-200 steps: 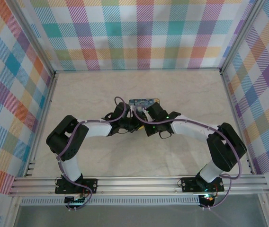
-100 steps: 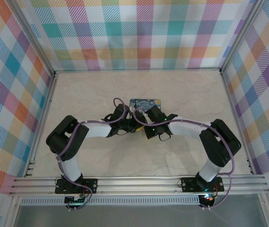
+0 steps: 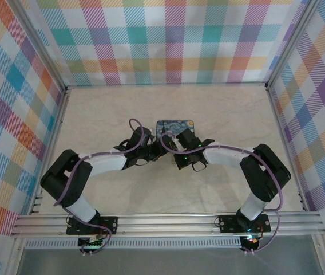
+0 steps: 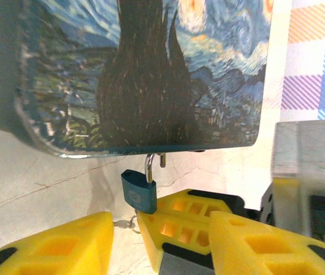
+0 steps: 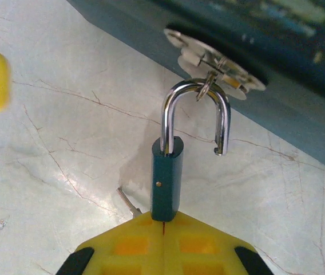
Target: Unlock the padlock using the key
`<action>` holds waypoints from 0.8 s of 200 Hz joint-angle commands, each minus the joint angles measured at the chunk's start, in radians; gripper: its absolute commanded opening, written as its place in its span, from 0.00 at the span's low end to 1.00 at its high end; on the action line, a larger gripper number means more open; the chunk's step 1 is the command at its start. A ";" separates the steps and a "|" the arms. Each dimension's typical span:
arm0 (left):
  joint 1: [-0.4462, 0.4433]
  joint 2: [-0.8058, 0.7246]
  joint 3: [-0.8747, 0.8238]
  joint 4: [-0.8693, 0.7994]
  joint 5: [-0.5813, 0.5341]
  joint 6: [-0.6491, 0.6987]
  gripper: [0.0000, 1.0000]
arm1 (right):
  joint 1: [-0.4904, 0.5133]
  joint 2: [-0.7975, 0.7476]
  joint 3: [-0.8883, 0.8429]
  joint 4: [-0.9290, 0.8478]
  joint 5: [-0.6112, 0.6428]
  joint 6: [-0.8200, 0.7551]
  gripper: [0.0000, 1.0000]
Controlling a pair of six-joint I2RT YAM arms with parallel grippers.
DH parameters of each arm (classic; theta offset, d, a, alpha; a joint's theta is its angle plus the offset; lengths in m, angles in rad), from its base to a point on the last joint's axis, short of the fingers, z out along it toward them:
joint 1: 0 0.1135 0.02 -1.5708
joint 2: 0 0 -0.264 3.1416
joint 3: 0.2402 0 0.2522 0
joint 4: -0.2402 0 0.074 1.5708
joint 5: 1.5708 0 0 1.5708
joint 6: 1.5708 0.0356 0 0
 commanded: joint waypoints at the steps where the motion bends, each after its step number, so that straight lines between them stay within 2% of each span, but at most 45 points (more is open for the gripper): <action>1: 0.012 -0.075 -0.030 -0.091 -0.086 0.047 0.53 | 0.000 -0.041 -0.013 0.017 -0.013 -0.045 0.00; 42: 0.024 -0.110 -0.036 -0.101 -0.140 0.080 0.55 | 0.000 -0.055 -0.011 0.024 -0.031 -0.045 0.00; 96: 0.045 -0.010 0.037 -0.013 -0.122 0.080 0.54 | 0.007 -0.036 0.009 0.030 -0.050 -0.048 0.00; 160: 0.076 0.062 0.076 0.035 -0.163 0.087 0.54 | 0.032 0.000 0.041 0.030 -0.032 -0.096 0.00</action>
